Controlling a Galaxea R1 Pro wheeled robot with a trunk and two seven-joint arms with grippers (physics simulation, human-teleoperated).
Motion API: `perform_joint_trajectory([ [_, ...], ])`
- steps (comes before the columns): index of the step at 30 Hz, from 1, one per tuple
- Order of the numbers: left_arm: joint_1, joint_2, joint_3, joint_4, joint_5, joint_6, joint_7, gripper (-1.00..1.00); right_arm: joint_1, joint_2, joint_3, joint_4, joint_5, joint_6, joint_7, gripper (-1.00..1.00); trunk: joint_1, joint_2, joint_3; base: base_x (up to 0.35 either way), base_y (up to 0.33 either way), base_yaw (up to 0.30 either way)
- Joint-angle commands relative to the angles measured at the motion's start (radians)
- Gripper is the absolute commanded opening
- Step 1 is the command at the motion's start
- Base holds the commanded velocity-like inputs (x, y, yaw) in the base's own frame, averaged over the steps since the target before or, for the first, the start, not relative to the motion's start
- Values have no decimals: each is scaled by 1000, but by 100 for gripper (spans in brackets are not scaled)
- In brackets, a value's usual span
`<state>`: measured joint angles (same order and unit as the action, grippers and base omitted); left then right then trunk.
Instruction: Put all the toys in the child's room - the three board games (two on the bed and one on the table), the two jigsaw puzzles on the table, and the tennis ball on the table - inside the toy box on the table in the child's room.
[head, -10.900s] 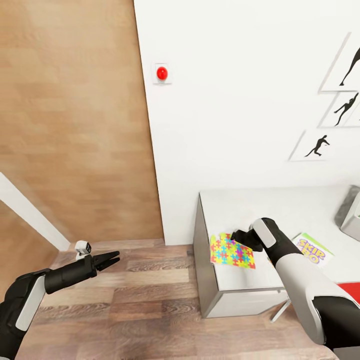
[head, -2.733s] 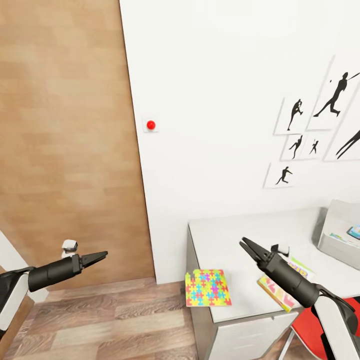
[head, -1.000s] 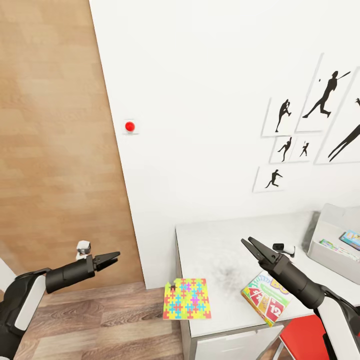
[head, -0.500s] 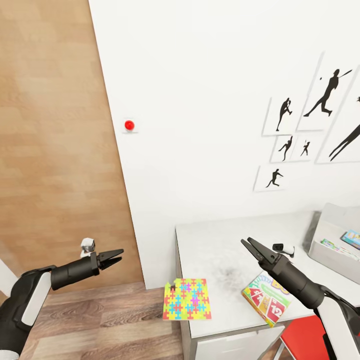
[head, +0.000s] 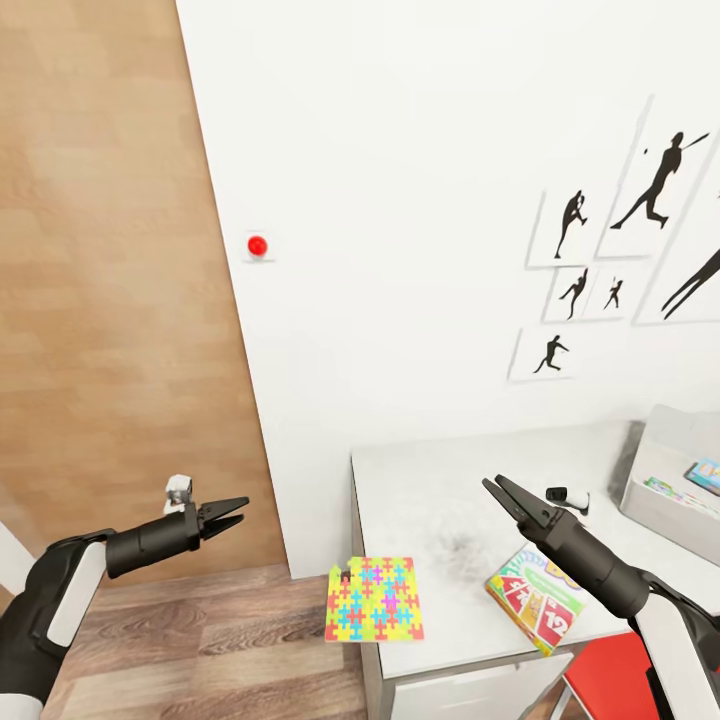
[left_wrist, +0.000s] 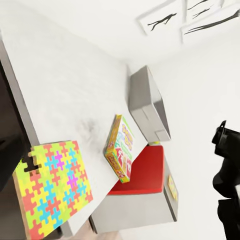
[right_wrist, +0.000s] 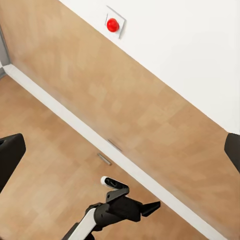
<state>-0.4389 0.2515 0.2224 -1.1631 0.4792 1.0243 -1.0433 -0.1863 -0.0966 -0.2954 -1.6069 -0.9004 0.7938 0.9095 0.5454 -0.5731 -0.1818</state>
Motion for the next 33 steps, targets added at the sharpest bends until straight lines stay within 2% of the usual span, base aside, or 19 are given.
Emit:
perform_joint_trajectory([
  [1, -1, 0, 1, 0, -1, 4, 1, 100, -1, 0, -1, 0, -3, 5, 1, 100, 4, -9, -5, 0, 0, 0],
  [8, -3, -20, 0, 2, -1, 4, 19, 100, -1, 0, -1, -1, -3, 7, 3, 100, 31, -58, -27, 0, 0, 0],
  [14, -5, -37, 0, 2, -1, 4, 65, 100, -1, 0, -9, -1, -4, 12, 16, 100, 54, -100, -46, 0, 0, 0],
  [19, -6, -64, 0, 2, -1, 5, 130, 100, 0, 0, -41, -1, -4, 19, 61, 100, 73, -135, -61, 0, 0, 0],
  [21, -6, -91, 0, 4, -1, 6, 157, 100, 1, 0, -55, -1, -5, 22, 74, 100, 81, -149, -68, 0, 0, 0],
  [25, -10, -121, -2, 14, -1, 8, 194, 100, 2, 0, -74, -1, -5, 25, 82, 100, 96, -177, -80, 0, 0, 0],
  [30, -35, -133, -5, 47, -1, 12, 222, 100, 4, 0, -95, -1, -5, 26, 86, 100, 115, -212, -96, 0, 0, 0],
  [33, -59, -135, -5, 97, -1, 13, 230, 100, 8, 0, -109, -1, -5, 26, 87, 100, 127, -233, -105, 0, 0, 0],
])
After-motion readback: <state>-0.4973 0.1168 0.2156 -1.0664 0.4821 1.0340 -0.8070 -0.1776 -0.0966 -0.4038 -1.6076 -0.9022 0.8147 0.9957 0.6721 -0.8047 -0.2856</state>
